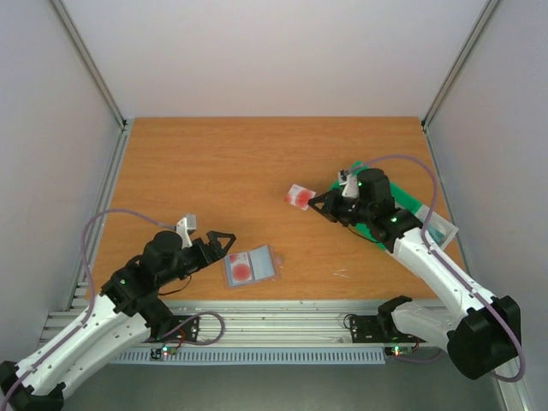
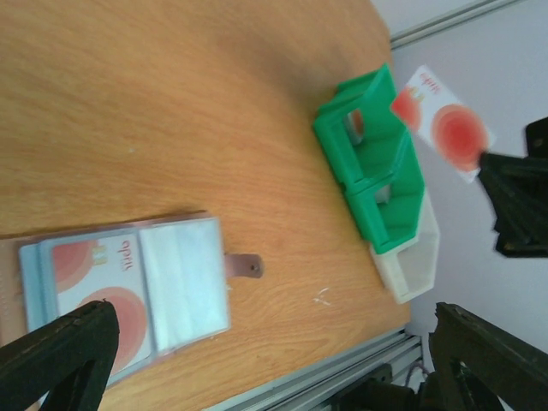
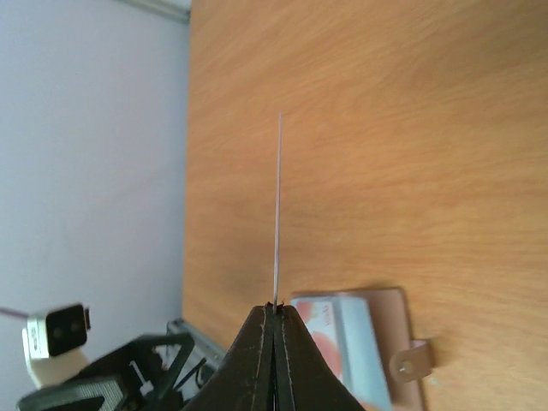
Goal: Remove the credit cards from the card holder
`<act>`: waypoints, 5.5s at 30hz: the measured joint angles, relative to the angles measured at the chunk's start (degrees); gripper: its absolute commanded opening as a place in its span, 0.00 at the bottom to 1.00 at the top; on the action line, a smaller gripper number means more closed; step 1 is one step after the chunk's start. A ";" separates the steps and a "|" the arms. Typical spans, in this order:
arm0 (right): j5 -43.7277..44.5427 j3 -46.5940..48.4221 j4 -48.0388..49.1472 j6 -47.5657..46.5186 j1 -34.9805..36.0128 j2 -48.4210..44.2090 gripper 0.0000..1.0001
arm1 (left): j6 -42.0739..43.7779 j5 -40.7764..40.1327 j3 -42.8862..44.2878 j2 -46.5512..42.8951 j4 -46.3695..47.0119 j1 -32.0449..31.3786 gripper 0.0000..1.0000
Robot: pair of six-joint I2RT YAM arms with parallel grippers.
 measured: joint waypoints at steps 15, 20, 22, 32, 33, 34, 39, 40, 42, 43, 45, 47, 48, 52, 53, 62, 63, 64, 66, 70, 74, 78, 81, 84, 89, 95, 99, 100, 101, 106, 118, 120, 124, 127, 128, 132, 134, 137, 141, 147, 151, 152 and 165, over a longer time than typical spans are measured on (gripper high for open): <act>2.62 12.81 -16.70 -13.99 -23.63 8.79 0.01 | 1.14 -0.81 0.35 9.42 -10.73 0.00 0.98; 5.95 16.41 -20.06 -16.90 -27.26 14.51 0.01 | 0.48 -2.56 -1.09 9.66 -12.35 0.00 0.97; 7.10 17.27 -20.39 -17.92 -27.96 16.79 0.01 | -0.15 -2.75 -2.43 9.68 -12.24 0.00 0.97; 9.33 19.67 -19.78 -19.04 -28.79 26.56 0.01 | -3.13 0.44 -11.23 14.32 -0.33 0.00 0.95; 9.35 19.82 -19.17 -18.88 -28.79 27.34 0.01 | -3.34 0.50 -11.34 14.97 1.22 0.02 0.95; 9.38 19.96 -18.49 -18.75 -28.79 28.15 0.01 | -3.54 0.57 -11.45 15.89 2.27 0.02 0.95; 9.33 21.16 -17.00 -18.73 -29.16 31.67 0.01 | -3.74 0.79 -11.34 19.45 6.78 0.04 0.95; 9.35 21.77 -16.96 -18.75 -29.29 32.44 0.01 | -3.72 0.79 -11.30 20.13 7.52 0.04 0.95; 9.35 23.06 -16.70 -18.84 -29.53 33.97 0.01 | -3.69 0.90 -11.06 21.84 9.44 0.04 0.95; 9.29 23.54 -16.52 -18.95 -29.66 34.53 0.01 | -3.69 1.03 -10.91 22.86 10.58 0.02 0.95; 9.14 24.13 -15.93 -19.17 -29.86 35.39 0.01 | -3.67 1.62 -10.64 24.63 13.07 0.04 0.95; 8.98 24.41 -15.54 -19.37 -30.03 35.91 0.01 | -3.50 2.45 -10.32 26.45 15.34 0.04 0.95; 8.87 24.46 -15.19 -19.41 -30.14 36.17 0.01 | -3.37 2.95 -10.14 27.54 16.59 0.04 0.94; 7.93 24.85 -14.51 -19.63 -30.80 37.59 0.02 | -2.29 5.40 -8.70 32.20 20.28 0.04 0.94; 7.91 24.90 -14.53 -19.65 -31.08 38.16 0.03 | -1.92 5.95 -8.24 33.22 20.74 0.04 0.94; 9.40 25.77 -14.56 -20.20 -31.65 39.47 0.12 | -0.68 8.31 -7.41 35.91 22.91 0.04 0.92; 9.66 25.77 -14.56 -20.24 -31.67 39.50 0.13 | -0.68 8.31 -7.41 35.76 22.82 0.04 0.92; 9.94 25.77 -14.58 -20.24 -31.67 39.50 0.13 | -0.68 8.28 -7.41 35.45 22.67 0.04 0.92; 10.32 25.77 -14.58 -20.22 -31.67 39.52 0.14 | -0.68 8.24 -7.41 34.40 22.23 0.04 0.92; 11.41 25.79 -15.08 -20.17 -31.67 39.52 0.18 | -0.68 7.74 -7.41 30.45 20.11 0.04 0.92; 13.00 26.69 -17.22 -19.65 -31.67 39.52 0.21 | -0.68 6.93 -7.41 26.25 17.35 0.04 0.91; 13.49 28.24 -18.64 -18.47 -31.67 39.52 0.26 | -0.66 6.21 -7.41 22.64 14.16 0.02 0.90; 13.44 28.35 -19.21 -17.46 -31.67 39.47 0.28 | -0.26 5.95 -7.39 21.11 11.41 0.02 0.90; 12.98 28.35 -20.52 -16.50 -31.67 39.08 0.29 | 0.26 5.84 -7.13 20.44 8.52 0.02 0.90; 11.52 28.00 -22.43 -15.89 -31.61 35.19 0.30 | 1.75 5.88 -5.14 20.41 5.03 0.02 0.87; 7.30 23.82 -22.84 -15.65 -30.56 26.49 0.30 | 3.63 7.39 -3.54 20.70 4.33 0.04 0.81; 3.96 20.48 -23.65 -15.76 -28.52 23.15 0.31 | 4.44 8.94 -2.45 22.86 4.50 0.04 0.80; 3.34 19.76 -23.82 -15.87 -27.89 22.51 0.30 | 4.46 9.22 -2.38 23.39 4.74 0.04 0.78; 2.67 19.06 -24.09 -16.00 -27.19 21.84 0.30 | 4.48 9.66 -2.36 24.11 5.07 0.04 0.75; -0.52 15.93 -24.90 -17.22 -22.56 18.05 0.30 | 3.26 11.93 -2.47 27.56 8.39 0.04 0.65; -4.55 5.90 -21.94 -17.27 -7.13 11.08 0.30 | 0.42 12.66 -4.42 30.93 14.60 0.04 0.24; -4.66 4.44 -20.65 -16.37 -4.63 10.93 0.30 | 0.42 12.37 -4.48 31.45 15.04 0.04 0.11; -4.39 2.19 -17.68 -14.34 1.36 11.17 0.30 | 0.79 11.87 -4.52 33.33 16.02 0.04 0.00; -3.87 1.29 -15.65 -12.94 5.77 11.82 0.30 | 0.90 11.72 -4.55 35.76 17.38 0.04 0.00; -3.54 1.11 -14.82 -12.39 7.48 12.22 0.30 | 0.90 11.72 -4.55 35.87 17.42 0.04 0.01; -2.29 1.05 -12.44 -11.10 11.45 14.05 0.30 | 1.22 11.63 -4.55 37.18 17.68 0.04 0.00; -1.36 1.05 -11.30 -10.67 13.38 15.32 0.30 | 1.29 11.52 -4.57 37.59 17.90 0.04 0.00; -0.04 1.05 -9.42 -9.81 16.24 17.77 0.29 | 1.33 11.50 -4.57 38.56 18.56 0.04 0.00; 0.98 1.05 -6.86 -8.81 19.15 21.64 0.29 | 1.70 11.67 -4.57 40.76 19.69 0.24 0.00; 2.12 1.29 -5.05 -8.61 21.03 26.53 0.27 | 1.92 11.74 -4.61 41.81 20.83 0.42 0.00; 2.78 1.29 -4.13 -8.63 21.07 27.61 0.27 | 2.34 11.96 -5.29 41.81 21.49 0.42 0.00; 2.82 1.29 -3.93 -8.63 21.07 27.71 0.27 | 2.34 12.13 -5.42 41.81 21.57 0.44 0.00; 1.99 1.27 0.72 -8.59 21.09 30.45 0.25 | 2.64 12.87 -5.44 42.36 22.16 0.42 0.00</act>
